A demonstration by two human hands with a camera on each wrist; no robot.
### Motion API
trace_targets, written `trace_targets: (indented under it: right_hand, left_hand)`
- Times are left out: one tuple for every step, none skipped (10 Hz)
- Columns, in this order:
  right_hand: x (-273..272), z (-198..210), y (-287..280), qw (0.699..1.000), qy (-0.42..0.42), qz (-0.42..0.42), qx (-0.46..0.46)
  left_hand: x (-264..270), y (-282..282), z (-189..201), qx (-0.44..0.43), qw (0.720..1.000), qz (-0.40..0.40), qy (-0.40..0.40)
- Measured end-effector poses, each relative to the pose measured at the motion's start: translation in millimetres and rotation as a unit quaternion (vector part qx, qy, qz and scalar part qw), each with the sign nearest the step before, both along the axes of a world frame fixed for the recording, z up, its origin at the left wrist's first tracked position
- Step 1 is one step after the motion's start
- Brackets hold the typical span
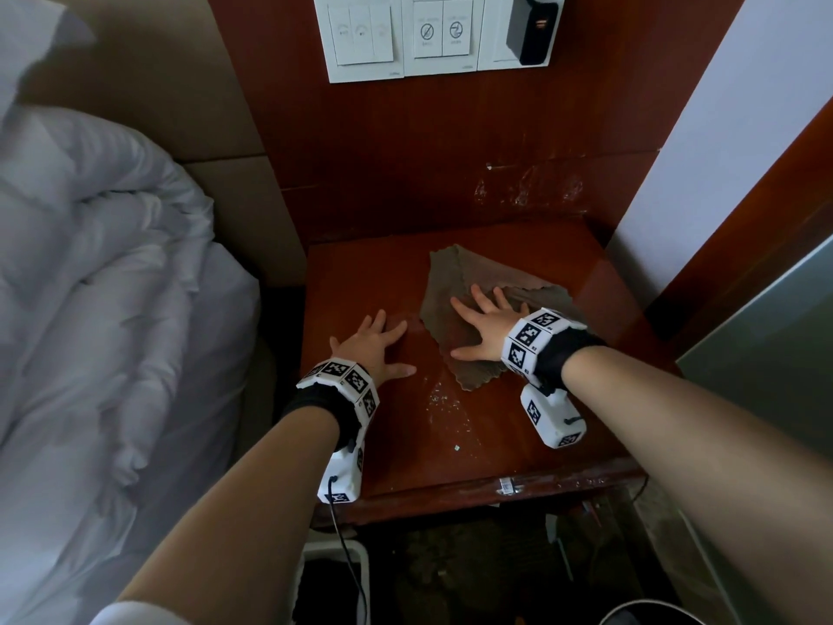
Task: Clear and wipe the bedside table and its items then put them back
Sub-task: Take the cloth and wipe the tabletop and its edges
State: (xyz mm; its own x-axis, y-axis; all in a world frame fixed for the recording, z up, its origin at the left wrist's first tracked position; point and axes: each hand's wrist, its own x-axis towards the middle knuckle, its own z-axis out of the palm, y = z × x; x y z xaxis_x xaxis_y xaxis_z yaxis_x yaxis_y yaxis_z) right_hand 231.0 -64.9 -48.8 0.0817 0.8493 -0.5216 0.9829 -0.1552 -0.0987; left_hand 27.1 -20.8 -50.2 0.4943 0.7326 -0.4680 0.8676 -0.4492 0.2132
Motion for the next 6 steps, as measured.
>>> trace_targets:
  right_hand:
    - [0, -2, 0, 1.000, 0.003, -0.003, 0.001]
    - [0, -2, -1, 1.000, 0.004, -0.004, 0.006]
    - [-2, -1, -4, 1.000, 0.007, -0.006, 0.007]
    - [-6, -2, -12, 1.000, 0.005, -0.004, 0.005]
    - [-8, -3, -24, 1.000, 0.006, 0.007, 0.003]
    - [-11, -2, -35, 1.000, 0.007, 0.018, -0.001]
  left_hand:
    - [0, 2, 0, -0.005, 1.000, 0.001, -0.005]
    - [1, 3, 0, -0.006, 1.000, 0.003, -0.005]
    - [1, 4, 1, -0.006, 1.000, 0.003, -0.005]
    - [1, 3, 1, -0.002, 1.000, 0.006, -0.007]
    - [1, 1, 0, 0.003, 1.000, 0.007, -0.013]
    - [-1, 0, 1, 0.007, 1.000, 0.003, -0.017]
